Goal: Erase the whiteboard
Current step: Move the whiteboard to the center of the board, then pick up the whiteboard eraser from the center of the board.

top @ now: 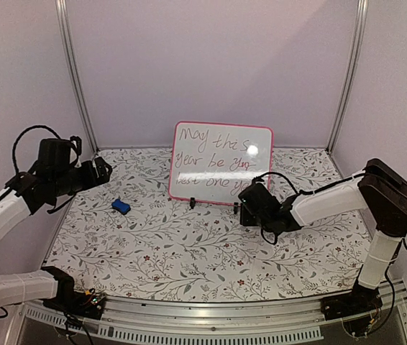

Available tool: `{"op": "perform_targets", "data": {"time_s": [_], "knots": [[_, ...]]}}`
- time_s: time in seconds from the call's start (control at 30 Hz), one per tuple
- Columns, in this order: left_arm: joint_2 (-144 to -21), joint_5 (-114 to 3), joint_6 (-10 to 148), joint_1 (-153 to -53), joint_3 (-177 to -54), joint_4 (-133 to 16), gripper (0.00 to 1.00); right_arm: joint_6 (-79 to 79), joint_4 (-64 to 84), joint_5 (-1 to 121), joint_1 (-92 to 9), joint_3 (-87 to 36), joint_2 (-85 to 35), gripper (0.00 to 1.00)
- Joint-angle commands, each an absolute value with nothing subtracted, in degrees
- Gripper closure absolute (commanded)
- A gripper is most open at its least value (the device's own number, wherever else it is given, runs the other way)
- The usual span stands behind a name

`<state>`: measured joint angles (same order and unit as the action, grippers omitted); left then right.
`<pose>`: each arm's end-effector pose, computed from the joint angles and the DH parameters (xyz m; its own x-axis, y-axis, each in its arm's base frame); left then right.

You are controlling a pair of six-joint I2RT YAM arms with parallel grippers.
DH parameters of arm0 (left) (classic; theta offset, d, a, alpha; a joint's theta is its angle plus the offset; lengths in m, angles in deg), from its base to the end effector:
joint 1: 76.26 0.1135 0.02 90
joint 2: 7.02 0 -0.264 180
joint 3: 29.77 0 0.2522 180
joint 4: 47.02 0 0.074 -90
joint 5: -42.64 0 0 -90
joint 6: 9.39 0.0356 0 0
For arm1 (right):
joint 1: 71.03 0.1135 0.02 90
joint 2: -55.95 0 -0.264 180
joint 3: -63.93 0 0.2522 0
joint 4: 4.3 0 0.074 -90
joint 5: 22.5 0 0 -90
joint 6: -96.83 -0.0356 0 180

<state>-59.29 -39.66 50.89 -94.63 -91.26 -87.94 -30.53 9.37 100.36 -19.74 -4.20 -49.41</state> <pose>0.1917 -0.0586 0.3053 -0.5343 -0.3402 -0.7738 -0.0700 0.9301 -0.3607 0.2379 0.2659 0.1349 -0.6536 -0.0005 -0.7568 -0.0564 0.9973 0.0480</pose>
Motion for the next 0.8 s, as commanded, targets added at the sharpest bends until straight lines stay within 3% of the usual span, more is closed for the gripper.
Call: {"op": "perform_targets", "data": {"time_s": [0.0, 0.13, 0.23, 0.33, 0.77], "knots": [[-64.38, -32.69, 41.39, -95.37, -93.41, -94.68, 0.0, -26.47, 6.04, 97.15, -19.88, -2.24, -44.81, 0.34], [-67.21, -31.34, 35.36, -95.4, -91.97, -95.21, 0.0, -25.1, 5.58, 96.44, -19.02, -1.36, -41.55, 0.25], [-68.67, -30.59, 31.33, -95.46, -90.48, -94.12, 0.0, -23.23, 6.13, 96.55, -17.95, -1.78, -39.84, 0.09], [-71.79, -28.96, 27.53, -95.62, -90.03, -94.25, 0.0, -21.91, 7.3, 96.53, -17.34, -2.53, -38.49, 0.01], [-90.29, -31.36, 20.84, -96.3, -92.35, -90.68, 0.0, -19.81, 6.44, 95.61, -16.63, -1.47, -34.19, 0.01]]}}
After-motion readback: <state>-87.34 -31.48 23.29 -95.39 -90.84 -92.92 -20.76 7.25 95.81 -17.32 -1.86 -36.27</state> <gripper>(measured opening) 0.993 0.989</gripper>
